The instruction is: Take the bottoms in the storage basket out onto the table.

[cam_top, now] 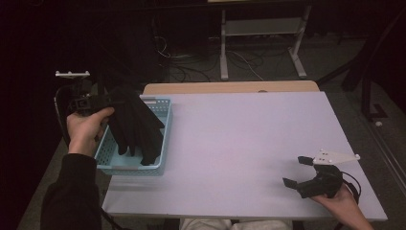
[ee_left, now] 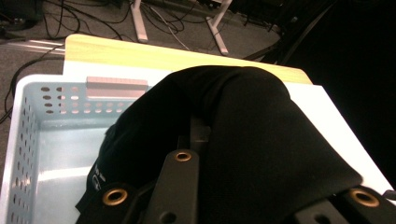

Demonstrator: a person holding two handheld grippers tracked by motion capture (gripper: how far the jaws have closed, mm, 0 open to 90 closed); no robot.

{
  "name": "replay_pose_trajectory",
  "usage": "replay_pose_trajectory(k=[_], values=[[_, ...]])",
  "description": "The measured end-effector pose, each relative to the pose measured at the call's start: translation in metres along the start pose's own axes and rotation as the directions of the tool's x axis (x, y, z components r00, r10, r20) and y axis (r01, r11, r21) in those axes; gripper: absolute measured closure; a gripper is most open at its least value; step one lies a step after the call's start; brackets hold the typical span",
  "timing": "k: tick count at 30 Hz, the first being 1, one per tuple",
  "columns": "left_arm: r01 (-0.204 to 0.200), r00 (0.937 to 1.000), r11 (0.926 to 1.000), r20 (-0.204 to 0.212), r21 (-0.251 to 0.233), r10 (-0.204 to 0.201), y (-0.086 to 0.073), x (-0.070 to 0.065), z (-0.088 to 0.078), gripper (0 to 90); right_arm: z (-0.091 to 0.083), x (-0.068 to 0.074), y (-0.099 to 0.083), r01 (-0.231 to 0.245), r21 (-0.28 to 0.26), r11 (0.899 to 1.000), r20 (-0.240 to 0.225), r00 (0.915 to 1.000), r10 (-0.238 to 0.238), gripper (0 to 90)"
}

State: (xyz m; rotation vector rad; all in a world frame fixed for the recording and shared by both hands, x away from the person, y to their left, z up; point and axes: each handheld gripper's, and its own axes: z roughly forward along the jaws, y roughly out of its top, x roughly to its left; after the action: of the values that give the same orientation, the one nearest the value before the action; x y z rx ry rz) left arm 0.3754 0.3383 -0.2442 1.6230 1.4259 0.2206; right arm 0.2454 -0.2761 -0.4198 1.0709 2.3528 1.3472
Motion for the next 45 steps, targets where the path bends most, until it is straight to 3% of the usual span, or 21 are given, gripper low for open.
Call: replay_pose_trajectory(k=[17,36,45], values=[[-0.053,0.9986,0.9985,-0.010,-0.012,0.052,0.032,-0.026,-0.021,83.1,0.000,0.000,0.000,-0.002,-0.003,1.000,-0.001,1.0000,0.002,0.0],[-0.094,0.9955,0.9951,-0.017,-0.032,0.093,0.054,-0.046,-0.034,83.1,0.000,0.001,0.000,0.002,-0.003,1.000,-0.004,1.0000,-0.002,0.0],[-0.121,0.9926,0.9923,-0.009,-0.025,0.121,0.067,-0.065,-0.036,83.1,0.000,0.001,0.000,0.000,-0.005,1.000,-0.005,1.0000,0.000,0.0]])
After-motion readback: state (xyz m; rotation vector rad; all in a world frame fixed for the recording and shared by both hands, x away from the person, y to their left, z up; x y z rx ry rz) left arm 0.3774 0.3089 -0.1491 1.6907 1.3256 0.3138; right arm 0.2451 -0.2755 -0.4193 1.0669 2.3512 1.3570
